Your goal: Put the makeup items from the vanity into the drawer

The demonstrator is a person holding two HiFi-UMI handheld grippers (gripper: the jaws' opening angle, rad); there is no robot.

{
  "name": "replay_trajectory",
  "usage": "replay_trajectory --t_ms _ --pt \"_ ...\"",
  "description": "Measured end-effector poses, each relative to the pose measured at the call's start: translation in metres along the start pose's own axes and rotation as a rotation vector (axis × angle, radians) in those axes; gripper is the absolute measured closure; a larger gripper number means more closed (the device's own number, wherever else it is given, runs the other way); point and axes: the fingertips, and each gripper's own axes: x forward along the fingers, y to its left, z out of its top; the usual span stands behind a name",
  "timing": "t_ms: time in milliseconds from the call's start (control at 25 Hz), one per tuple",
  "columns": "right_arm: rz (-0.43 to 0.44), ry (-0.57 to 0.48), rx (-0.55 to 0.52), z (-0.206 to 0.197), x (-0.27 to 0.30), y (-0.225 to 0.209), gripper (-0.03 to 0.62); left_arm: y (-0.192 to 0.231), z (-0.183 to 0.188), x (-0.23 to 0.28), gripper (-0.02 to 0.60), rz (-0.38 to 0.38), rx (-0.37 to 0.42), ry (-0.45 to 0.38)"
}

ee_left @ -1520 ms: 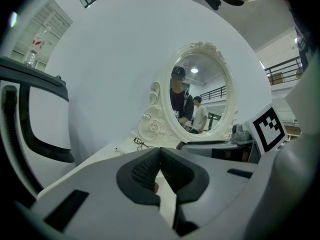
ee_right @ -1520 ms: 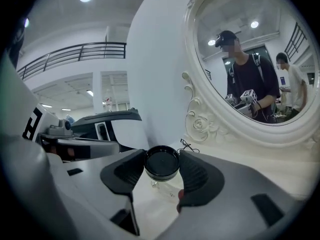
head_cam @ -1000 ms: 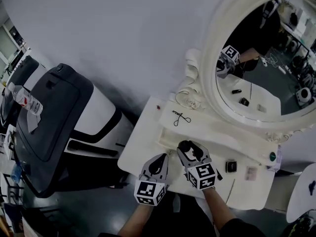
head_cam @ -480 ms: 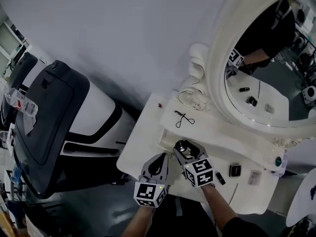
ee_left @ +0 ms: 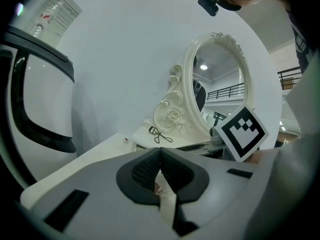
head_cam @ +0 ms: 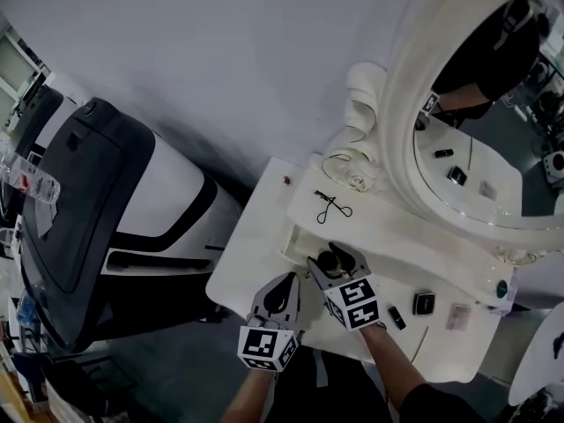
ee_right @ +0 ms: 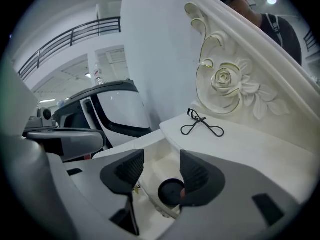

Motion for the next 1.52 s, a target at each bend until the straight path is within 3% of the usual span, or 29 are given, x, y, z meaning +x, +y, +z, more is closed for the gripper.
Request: replay_trajectory --t_ms 240,480,600,1160,1520 --pt "-0.01 -0.075 -0.008 0.013 -0.013 -0.002 0.361 -0.002 0.009 -0.002 0.568 0.001 0.011 -0.013" --pt "-0.029 -0.208 -0.016 0.039 -0.055 0.002 0.501 -0.017 0.035 -0.01 0.568 -0.021 0.039 -0.045" --pt "-0.04 -0.249 -0.011 0.047 -0.079 0.007 0.54 -0.026 0.051 -0.018 0.568 -0.039 0.063 -0.062" --pt "-0.139 -0.39 0.045 0.056 -0.151 0.022 0.569 -0.063 0.079 -0.044 0.568 -0.161 0.162 -0.1" --pt "-0.229 -0.417 0.065 0.037 -0.177 0.033 0.569 -0.075 0.075 -0.052 0.568 -0.255 0.149 -0.112"
